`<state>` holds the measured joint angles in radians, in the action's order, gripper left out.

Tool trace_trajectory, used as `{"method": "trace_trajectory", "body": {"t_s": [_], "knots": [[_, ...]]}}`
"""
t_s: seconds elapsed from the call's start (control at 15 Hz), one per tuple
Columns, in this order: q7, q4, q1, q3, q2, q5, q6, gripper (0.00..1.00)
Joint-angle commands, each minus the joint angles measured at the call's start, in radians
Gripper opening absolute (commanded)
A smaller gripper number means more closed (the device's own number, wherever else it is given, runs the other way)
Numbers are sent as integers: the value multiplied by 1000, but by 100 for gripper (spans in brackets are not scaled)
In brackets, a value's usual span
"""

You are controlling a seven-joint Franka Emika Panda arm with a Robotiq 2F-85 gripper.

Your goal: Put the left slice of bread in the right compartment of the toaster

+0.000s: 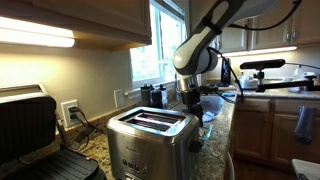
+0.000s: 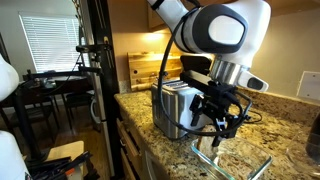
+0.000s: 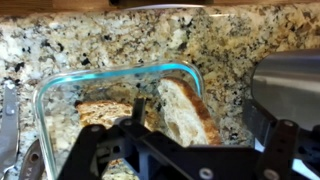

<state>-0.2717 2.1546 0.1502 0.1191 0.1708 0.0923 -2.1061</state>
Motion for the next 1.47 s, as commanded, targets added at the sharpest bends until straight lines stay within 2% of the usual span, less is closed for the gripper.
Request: {"method": "trace_trajectory", "body": {"t_s": [0.0,1.27,1.33,1.4], "knots": [[-25,-6,10,-7,7,22,-7,100],[-17,-88,13,-18,77,18,-5,100],[-18,-93,13,-19,81,18,-6,97],[-21,-96,14,-19,84,18,-9,73]]}}
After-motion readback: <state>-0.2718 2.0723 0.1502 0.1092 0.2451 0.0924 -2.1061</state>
